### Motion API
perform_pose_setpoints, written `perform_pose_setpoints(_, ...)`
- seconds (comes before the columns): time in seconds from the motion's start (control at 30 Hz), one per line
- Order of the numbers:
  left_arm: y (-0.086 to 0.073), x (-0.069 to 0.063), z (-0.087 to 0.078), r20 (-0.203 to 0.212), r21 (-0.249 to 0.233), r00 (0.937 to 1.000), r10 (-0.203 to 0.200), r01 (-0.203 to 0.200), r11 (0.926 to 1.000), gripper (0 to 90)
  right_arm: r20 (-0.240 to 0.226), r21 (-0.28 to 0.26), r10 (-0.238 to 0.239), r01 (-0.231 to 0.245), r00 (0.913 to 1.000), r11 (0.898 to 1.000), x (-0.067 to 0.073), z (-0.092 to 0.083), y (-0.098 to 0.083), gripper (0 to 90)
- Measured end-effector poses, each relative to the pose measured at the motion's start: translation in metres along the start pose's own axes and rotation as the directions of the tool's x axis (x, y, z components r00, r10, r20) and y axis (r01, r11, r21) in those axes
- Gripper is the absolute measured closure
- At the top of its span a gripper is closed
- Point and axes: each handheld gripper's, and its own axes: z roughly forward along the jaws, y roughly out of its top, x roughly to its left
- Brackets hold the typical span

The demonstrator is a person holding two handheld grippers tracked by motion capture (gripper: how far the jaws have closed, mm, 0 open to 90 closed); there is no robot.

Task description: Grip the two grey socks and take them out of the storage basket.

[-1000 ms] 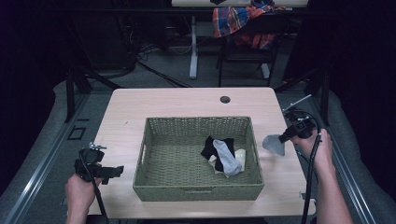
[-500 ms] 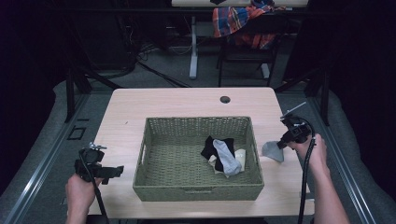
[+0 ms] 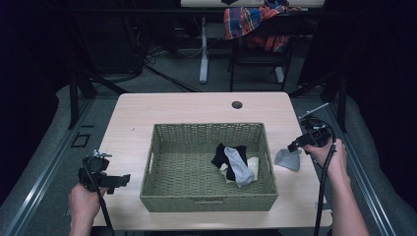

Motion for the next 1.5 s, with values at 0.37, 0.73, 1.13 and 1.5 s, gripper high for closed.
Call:
perform_pose_setpoints(0.37, 0.000, 0.000, 0.000, -0.001, -0.001, 1.0000, 0.000, 0.000, 1.0000, 0.0, -0.048, -0.081, -0.122, 0.117, 0.9914, 0.990, 0.034, -0.038, 0.006, 6.0)
perform_pose_setpoints(0.73, 0.000, 0.000, 0.000, 0.001, 0.003, 1.0000, 0.004, -0.004, 1.0000, 0.0, -0.101, -0.087, -0.306, 0.298, 0.9468, 0.951, 0.099, -0.050, 0.014, 1.6)
perform_pose_setpoints(1.13, 0.000, -0.001, 0.000, 0.002, 0.005, 1.0000, 0.005, -0.005, 1.0000, 0.0, -0.141, 0.013, -0.456, 0.463, 0.8786, 0.886, 0.156, -0.015, 0.020, 0.0)
perform_pose_setpoints(1.5, 0.000, -0.001, 0.001, 0.001, 0.005, 1.0000, 0.005, -0.005, 1.0000, 0.0, -0.159, 0.054, -0.485, 0.498, 0.8600, 0.866, 0.172, 0.015, 0.024, 9.3)
